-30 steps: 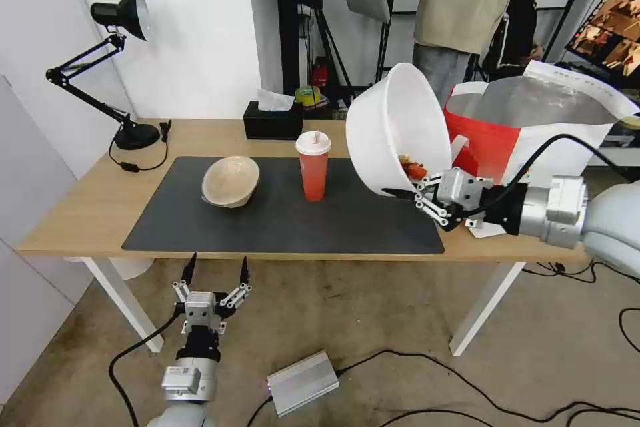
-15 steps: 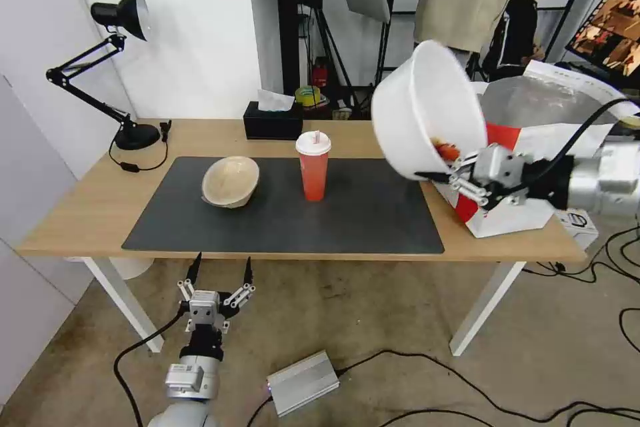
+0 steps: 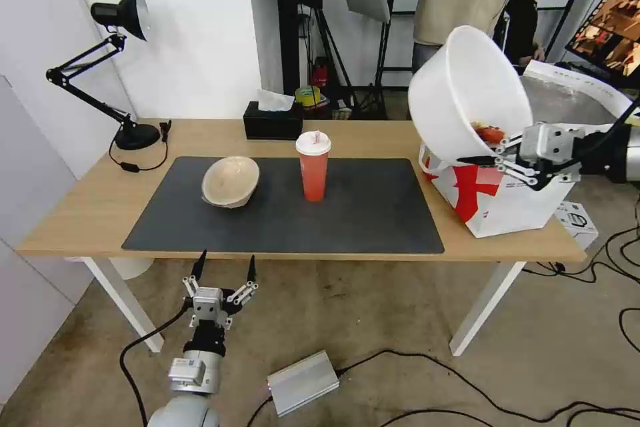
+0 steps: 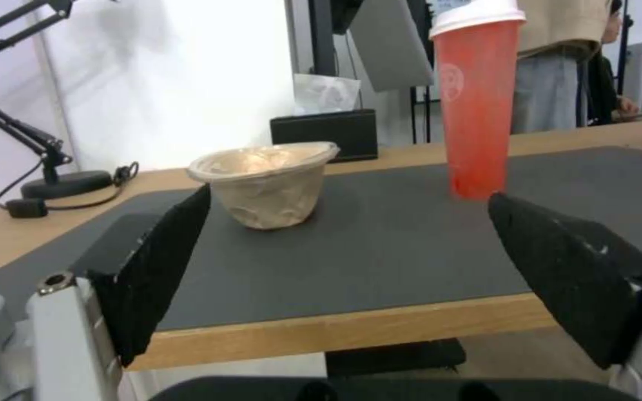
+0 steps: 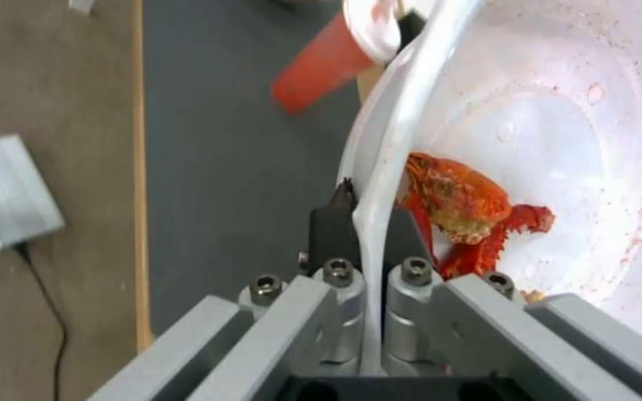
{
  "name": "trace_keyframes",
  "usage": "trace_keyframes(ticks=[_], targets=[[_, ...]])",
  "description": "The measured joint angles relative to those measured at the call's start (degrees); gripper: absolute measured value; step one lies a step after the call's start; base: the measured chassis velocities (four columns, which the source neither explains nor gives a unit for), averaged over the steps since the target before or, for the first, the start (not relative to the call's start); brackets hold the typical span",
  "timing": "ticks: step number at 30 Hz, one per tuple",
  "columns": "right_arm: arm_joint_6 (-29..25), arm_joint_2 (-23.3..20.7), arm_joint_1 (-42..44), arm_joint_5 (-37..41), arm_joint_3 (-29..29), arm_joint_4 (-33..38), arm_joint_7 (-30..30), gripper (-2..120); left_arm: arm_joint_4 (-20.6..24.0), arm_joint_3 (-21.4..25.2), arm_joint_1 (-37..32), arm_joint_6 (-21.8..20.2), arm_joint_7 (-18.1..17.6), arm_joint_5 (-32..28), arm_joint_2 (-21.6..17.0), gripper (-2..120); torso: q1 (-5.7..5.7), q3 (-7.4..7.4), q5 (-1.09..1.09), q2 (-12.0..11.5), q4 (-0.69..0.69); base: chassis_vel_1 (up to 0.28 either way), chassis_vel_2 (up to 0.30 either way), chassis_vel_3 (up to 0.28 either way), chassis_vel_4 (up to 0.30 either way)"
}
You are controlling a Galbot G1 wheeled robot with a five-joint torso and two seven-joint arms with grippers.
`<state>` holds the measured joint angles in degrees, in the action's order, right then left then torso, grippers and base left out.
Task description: Pick up the trash from the table and place it into the takeout bag.
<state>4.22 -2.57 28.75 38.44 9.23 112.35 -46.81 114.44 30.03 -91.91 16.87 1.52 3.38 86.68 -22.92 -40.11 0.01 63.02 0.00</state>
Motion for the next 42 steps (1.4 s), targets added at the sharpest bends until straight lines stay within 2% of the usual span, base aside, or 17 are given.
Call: trace_keyframes(ticks=[7, 31, 42], targets=[[-0.9, -1.0, -0.2, -1.8, 1.0, -3.7, -2.8, 0, -0.9, 0.0, 0.6, 0.3, 0.8, 0.0, -0.1, 100, 0.0, 0.0, 0.0, 0.0, -0.01, 0.0, 0.0, 0.0, 0.0], [-3.9, -2.4, -0.3, -5.7, 3.7, -15.5, -5.9, 0, -2.0, 0.1, 1.6, 1.6, 3.1, 0.0, -0.3, 100, 0.0, 0.0, 0.0, 0.0, -0.01, 0.0, 0.0, 0.0, 0.0], [-4.2, -1.6, -0.1, -7.7, 3.5, -17.8, -4.7, 0, -2.0, 0.2, 1.3, 2.5, 3.7, -0.1, -0.3, 100, 0.01, 0.0, 0.0, 0.0, 0.0, 0.0, 0.0, 0.0, 0.0]])
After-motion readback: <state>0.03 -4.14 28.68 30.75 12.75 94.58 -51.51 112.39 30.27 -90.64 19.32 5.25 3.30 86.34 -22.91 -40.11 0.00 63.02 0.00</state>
